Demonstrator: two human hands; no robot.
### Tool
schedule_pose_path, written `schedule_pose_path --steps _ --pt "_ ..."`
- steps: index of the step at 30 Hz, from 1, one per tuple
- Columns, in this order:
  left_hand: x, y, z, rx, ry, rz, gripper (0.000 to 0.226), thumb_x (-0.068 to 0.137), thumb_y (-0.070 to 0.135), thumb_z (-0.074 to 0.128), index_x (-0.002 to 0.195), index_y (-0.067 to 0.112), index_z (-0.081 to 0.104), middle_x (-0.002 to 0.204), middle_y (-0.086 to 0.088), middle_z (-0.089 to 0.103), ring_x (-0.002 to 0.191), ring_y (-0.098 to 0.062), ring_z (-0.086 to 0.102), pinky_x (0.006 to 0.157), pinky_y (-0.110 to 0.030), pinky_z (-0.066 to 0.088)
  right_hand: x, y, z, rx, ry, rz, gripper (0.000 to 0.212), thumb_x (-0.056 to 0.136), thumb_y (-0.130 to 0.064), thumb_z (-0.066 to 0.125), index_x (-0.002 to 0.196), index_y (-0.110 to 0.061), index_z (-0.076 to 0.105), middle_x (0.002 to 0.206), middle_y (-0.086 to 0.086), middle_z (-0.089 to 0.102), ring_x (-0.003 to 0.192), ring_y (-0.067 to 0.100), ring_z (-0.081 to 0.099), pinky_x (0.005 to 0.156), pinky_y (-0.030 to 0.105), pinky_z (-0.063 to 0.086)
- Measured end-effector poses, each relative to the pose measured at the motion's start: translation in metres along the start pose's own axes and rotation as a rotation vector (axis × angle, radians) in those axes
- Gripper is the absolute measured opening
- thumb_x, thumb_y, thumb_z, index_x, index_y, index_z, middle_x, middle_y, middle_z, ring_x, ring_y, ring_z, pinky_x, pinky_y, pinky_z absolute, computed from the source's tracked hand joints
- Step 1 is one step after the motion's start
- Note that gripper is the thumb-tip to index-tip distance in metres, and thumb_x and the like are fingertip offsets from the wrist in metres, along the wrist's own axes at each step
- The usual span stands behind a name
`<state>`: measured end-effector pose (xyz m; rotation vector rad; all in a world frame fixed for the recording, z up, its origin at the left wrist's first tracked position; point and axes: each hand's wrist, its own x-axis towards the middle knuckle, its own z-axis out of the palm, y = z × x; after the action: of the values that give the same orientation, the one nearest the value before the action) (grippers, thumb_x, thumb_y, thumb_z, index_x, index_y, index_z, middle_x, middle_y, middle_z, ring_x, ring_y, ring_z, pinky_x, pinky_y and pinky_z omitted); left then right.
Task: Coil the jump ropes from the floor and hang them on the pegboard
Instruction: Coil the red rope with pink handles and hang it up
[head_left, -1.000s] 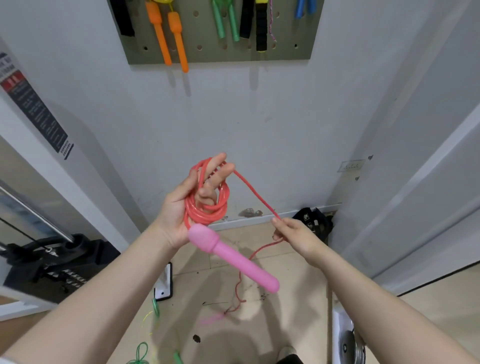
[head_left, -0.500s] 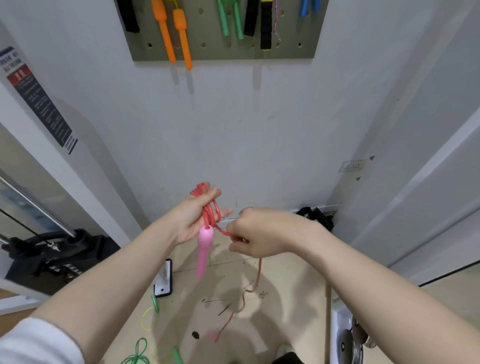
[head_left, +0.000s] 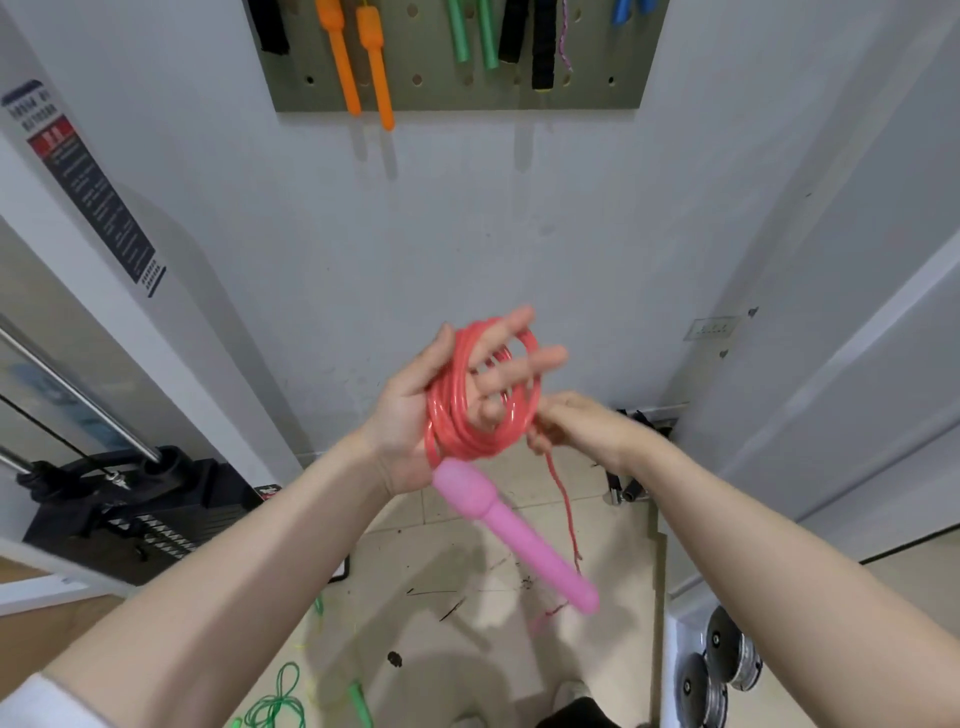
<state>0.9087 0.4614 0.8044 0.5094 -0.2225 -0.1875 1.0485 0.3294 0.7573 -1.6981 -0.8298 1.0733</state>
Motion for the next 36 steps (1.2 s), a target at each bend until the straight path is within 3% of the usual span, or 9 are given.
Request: schedule_pose_path --steps 6,11,13,14,15,19,26,31,36 --pt "0.004 0.035 -0.02 0.264 0.645 0.398 0.047 0.087 0.02 0.05 0.134 0.023 0.042 0.109 -0.016 0.066 0.086 -0.025 0.07 0.086 -0.027 0.052 -0.017 0.033 0.011 -0.44 -0.295 0.3 0.019 0.086 -0.008 0.056 0.071 -0.015 0.05 0.058 -0.012 0.057 0.062 0.02 0.056 0.042 0.019 0.039" --pt "-0.003 0.017 -0.06 0.795 1.031 0.158 0.057 0.096 0.016 0.048 0.147 0.025 0.024 0.092 -0.001 0.056 0.074 -0.011 0.052 0.063 -0.016 0.037 -0.035 -0.029 0.019 -0.53 -0.46 0.267 0.009 0.09 -0.004 0.053 0.09 -0.013 0.053 0.068 0.002 0.051 0.043 0.01 0.059 0.04 0.016 0.043" --pt "0.0 -0.003 -0.053 0.981 0.974 -0.017 0.054 0.098 0.031 0.041 0.147 0.015 0.024 0.093 -0.021 0.06 0.071 -0.023 0.062 0.042 -0.017 0.013 -0.041 -0.063 0.019 -0.578 -0.385 0.101 0.011 0.089 -0.008 0.056 0.082 -0.016 0.056 0.061 -0.001 0.05 0.038 0.005 0.053 0.04 0.015 0.041" --pt "0.003 -0.014 -0.045 0.994 0.909 -0.108 0.058 0.098 0.042 0.032 0.144 0.008 0.028 0.103 -0.029 0.061 0.076 -0.031 0.067 0.084 -0.054 0.007 -0.04 -0.076 0.015 -0.63 -0.249 -0.016 0.012 0.088 -0.011 0.059 0.078 -0.017 0.057 0.059 -0.003 0.051 0.037 0.001 0.05 0.041 0.014 0.04" --pt "0.006 -0.023 -0.038 0.961 0.831 -0.182 0.066 0.094 0.054 0.021 0.139 0.007 0.034 0.107 -0.025 0.065 0.08 -0.03 0.069 0.062 -0.022 0.055 -0.036 -0.085 0.007 -0.68 -0.059 -0.141 0.012 0.085 -0.015 0.065 0.075 -0.018 0.058 0.059 -0.004 0.052 0.039 0.001 0.049 0.045 0.014 0.039" --pt "0.016 -0.026 -0.013 0.566 0.606 -0.29 0.097 0.078 0.076 -0.002 0.116 0.012 0.059 0.076 -0.015 0.073 0.034 -0.011 0.049 0.038 -0.015 0.037 -0.019 -0.077 -0.026 -0.713 0.457 -0.341 0.02 0.073 -0.022 0.077 0.067 -0.023 0.057 0.059 -0.007 0.053 0.051 0.002 0.046 0.059 0.026 0.039" --pt "0.026 -0.004 0.009 -0.063 -0.019 0.026 0.075 0.083 0.041 0.063 0.134 -0.008 0.04 0.121 -0.034 0.056 0.06 -0.023 0.064 0.061 -0.026 0.051 -0.01 0.005 0.0 -0.309 0.046 -0.018 0.006 0.085 -0.01 0.059 0.089 -0.006 0.061 0.077 0.009 0.063 0.071 0.015 0.06 0.075 0.03 0.051" --pt "0.026 0.021 -0.02 0.144 0.682 0.391 0.034 0.088 0.039 0.047 0.107 0.013 0.057 0.096 -0.009 0.072 0.049 -0.002 0.058 0.05 -0.01 0.044 -0.026 0.045 0.026 -0.571 -0.215 0.252 0.016 0.086 -0.006 0.047 0.075 -0.016 0.052 0.055 -0.007 0.056 0.053 0.007 0.052 0.066 0.025 0.046" --pt "0.008 0.008 -0.069 0.665 1.129 0.182 0.037 0.098 0.019 0.045 0.134 0.015 0.038 0.106 -0.003 0.061 0.052 -0.002 0.064 0.049 -0.012 0.048 -0.031 -0.009 0.023 -0.871 -0.228 0.025 0.017 0.089 -0.016 0.054 0.102 -0.018 0.064 0.066 -0.014 0.042 0.06 0.001 0.042 0.051 0.008 0.031"
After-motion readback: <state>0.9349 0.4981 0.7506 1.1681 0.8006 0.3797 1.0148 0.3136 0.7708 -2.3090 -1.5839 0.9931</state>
